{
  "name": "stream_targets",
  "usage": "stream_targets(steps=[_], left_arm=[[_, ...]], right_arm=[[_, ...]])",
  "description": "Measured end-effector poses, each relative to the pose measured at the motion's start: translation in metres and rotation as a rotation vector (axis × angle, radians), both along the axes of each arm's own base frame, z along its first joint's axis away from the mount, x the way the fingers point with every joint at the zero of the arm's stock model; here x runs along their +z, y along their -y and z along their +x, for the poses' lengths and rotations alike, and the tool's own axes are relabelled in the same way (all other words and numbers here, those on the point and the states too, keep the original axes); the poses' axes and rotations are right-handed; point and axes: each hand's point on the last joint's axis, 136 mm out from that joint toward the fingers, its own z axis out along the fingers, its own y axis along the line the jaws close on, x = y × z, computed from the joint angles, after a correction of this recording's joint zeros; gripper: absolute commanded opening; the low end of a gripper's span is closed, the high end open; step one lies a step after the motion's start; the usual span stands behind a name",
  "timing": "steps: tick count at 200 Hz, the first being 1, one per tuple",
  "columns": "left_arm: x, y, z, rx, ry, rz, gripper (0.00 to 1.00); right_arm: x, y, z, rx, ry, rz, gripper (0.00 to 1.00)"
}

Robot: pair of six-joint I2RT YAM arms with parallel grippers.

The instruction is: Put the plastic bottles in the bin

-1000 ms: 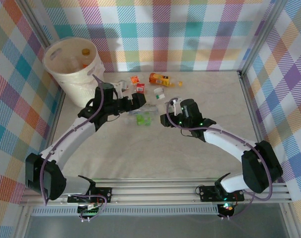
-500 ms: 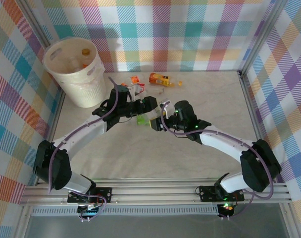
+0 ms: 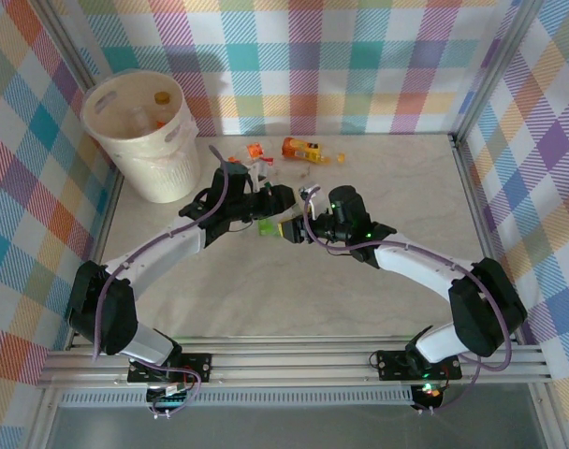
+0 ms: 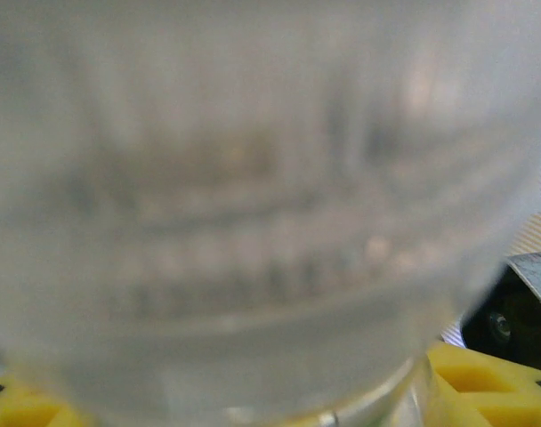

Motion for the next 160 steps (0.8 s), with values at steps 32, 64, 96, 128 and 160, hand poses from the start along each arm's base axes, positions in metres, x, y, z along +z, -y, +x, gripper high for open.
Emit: stream_targets(steps=[32, 64, 96, 128, 160], left_arm=[[-0.001, 0.000, -0.001, 0.000, -0.001, 0.007, 0.53], [-0.002, 0.000, 0.000, 0.004, 0.004, 0.015, 0.53], [-0.004, -0.004, 0.003, 0.032, 0.009, 0.032, 0.53], [-0.005, -0.010, 0.008, 0.075, 0.019, 0.055, 0.53], [-0.002, -0.019, 0.009, 0.115, 0.031, 0.078, 0.53]], right_arm=[[-0.001, -0.001, -0.002, 0.009, -0.009, 0.004, 0.74], [0.000, -0.003, -0.005, 0.025, -0.012, 0.010, 0.87], [0.002, -0.003, -0.005, 0.024, 0.001, 0.003, 1.00], [0.012, 0.003, -0.008, 0.021, 0.049, -0.014, 1.00], [0.026, 0.012, -0.007, -0.009, 0.104, -0.025, 1.00]])
